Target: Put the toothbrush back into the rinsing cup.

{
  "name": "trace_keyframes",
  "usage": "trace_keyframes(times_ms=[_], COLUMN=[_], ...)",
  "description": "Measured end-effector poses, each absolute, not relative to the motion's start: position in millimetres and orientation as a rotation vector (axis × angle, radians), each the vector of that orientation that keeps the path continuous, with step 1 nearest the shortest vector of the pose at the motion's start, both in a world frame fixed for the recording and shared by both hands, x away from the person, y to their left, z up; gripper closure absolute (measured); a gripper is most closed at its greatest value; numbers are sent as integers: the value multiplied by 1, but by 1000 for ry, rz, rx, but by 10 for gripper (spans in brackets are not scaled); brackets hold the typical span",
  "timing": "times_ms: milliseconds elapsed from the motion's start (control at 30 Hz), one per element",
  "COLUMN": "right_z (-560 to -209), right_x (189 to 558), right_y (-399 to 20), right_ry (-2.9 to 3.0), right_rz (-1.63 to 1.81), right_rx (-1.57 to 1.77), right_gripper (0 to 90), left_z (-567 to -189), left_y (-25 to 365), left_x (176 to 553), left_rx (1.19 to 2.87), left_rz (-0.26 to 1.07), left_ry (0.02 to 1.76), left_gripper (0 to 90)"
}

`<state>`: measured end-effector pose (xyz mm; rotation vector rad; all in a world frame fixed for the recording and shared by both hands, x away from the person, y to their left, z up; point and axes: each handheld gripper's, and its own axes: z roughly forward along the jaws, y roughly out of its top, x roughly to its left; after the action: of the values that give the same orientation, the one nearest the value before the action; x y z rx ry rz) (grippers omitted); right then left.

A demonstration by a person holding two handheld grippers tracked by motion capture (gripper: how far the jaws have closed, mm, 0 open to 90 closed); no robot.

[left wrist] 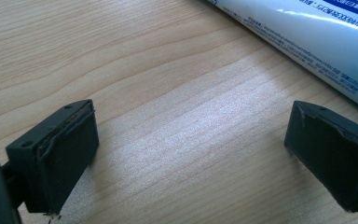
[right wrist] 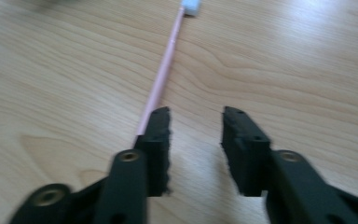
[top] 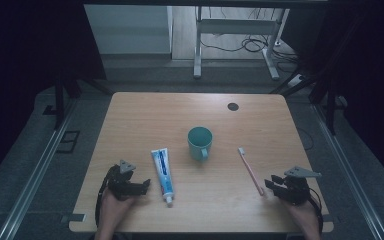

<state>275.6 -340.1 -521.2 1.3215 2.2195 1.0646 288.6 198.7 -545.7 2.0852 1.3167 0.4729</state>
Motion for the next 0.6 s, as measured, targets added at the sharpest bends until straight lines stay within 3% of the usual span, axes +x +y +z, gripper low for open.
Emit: trace_keyframes(times_ms=[233, 600], right_z=[-512, -520], right_x=[270, 268], right_y=[-325, -298], right_ry=[2281, 2420], right_rz=[1116, 1108], right_rx=[1268, 1191], right_gripper=[896, 892], left_z=[-546, -546], left_y=[199, 199], left_x=[289, 289], left_rx=[2085, 2085], left_rz=[471, 472], left_ry=[1318, 1318], left_gripper=[27, 27])
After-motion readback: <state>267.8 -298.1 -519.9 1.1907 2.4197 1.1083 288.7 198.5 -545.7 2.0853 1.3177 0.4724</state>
